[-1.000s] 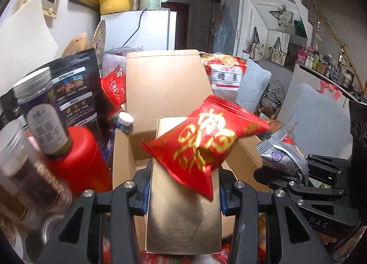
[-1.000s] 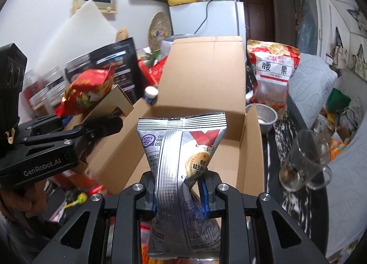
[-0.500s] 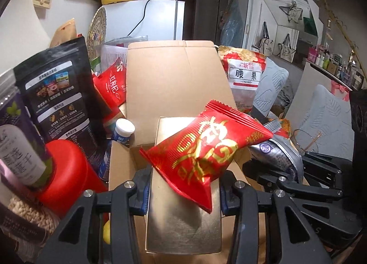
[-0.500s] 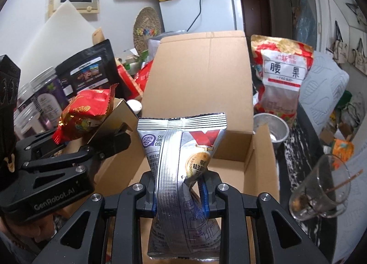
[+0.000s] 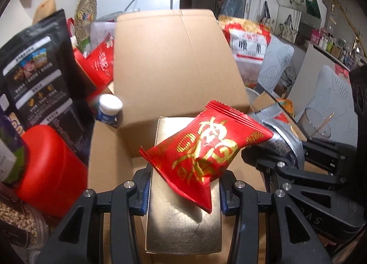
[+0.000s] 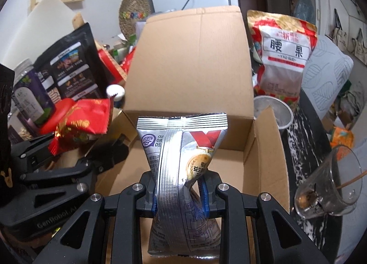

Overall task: Organize snacks
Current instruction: 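Carry both held items into the cardboard box and open both tools, then withdraw both tools from the box back toward the table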

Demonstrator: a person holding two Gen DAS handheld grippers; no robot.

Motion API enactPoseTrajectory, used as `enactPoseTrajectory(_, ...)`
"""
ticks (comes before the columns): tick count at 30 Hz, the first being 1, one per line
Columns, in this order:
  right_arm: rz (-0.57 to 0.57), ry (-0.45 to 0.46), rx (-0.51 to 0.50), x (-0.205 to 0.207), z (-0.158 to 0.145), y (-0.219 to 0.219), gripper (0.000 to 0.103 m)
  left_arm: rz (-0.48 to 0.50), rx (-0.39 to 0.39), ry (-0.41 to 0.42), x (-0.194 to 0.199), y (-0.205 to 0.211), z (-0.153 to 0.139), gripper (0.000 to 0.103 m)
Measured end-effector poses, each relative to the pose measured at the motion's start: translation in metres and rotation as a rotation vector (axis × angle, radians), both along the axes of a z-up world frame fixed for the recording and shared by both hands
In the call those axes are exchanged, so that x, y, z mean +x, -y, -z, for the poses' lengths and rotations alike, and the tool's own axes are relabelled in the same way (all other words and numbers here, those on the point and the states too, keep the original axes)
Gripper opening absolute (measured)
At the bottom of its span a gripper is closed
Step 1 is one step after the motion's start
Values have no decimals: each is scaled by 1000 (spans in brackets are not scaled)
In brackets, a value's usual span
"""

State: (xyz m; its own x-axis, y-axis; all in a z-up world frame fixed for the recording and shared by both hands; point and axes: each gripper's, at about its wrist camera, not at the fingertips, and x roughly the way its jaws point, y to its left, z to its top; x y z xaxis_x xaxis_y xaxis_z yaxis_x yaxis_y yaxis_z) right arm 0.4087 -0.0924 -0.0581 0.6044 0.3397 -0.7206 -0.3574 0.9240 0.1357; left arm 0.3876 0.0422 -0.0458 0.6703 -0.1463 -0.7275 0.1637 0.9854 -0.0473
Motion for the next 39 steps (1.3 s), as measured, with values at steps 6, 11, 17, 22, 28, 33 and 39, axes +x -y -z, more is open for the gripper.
enactPoseTrajectory(6, 25, -27, -37, 6, 10, 0, 27, -6, 8, -44, 8, 3, 14, 43)
enactPoseTrajectory(11, 33, -54, -57, 11, 18, -1, 29, -25, 13, -60, 16, 1, 23, 44)
enactPoseTrajectory(17, 66, -66, -124, 14, 28, -4, 45, -57, 23, -110, 25, -1, 33, 46)
enactPoseTrajectory(22, 60, -46, -133, 12, 24, -5, 48, -63, 44, -112, 25, 0, 33, 46)
enactPoseTrajectory(28, 66, -30, -141, 9, 18, -6, 49, -68, 56, -83, 19, 2, 25, 46)
enactPoseTrajectory(33, 74, -8, -127, 3, 9, -2, 49, -80, 52, -54, 9, -1, 15, 46)
enactPoseTrajectory(39, 81, 26, -117, -12, -6, 2, 49, -89, 64, -14, -4, -1, -6, 46)
